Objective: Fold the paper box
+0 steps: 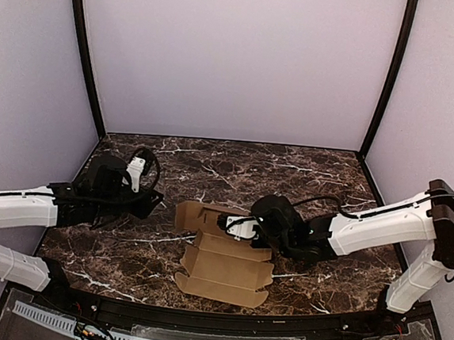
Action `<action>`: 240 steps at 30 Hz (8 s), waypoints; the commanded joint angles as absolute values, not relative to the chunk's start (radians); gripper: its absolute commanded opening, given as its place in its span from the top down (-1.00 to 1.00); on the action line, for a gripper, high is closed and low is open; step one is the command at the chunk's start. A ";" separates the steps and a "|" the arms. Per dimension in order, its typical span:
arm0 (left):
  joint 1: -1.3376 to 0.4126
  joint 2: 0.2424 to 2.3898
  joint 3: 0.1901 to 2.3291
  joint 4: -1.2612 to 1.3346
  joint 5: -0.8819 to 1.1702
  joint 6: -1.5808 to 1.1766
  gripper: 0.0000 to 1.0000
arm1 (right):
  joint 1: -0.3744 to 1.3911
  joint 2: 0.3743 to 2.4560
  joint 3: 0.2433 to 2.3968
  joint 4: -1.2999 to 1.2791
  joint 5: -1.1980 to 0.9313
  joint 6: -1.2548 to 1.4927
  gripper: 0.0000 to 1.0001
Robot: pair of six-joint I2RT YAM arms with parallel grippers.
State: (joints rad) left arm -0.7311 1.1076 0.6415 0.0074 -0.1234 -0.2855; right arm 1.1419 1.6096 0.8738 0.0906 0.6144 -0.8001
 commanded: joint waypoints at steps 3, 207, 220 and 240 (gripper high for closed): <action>-0.668 1.052 0.486 0.160 -0.048 -0.365 0.40 | 1.162 1.546 0.812 0.238 0.628 -0.924 1.00; -0.884 1.678 0.629 0.679 -0.039 -0.242 0.99 | 1.359 1.692 0.879 0.193 0.731 -0.509 0.13; -0.884 1.687 0.672 0.613 -0.009 -0.180 0.99 | 1.328 1.381 0.855 0.040 0.471 -0.255 -0.53; -0.885 1.811 0.789 0.649 0.330 0.068 0.99 | 0.980 1.289 0.815 0.051 0.008 0.207 1.00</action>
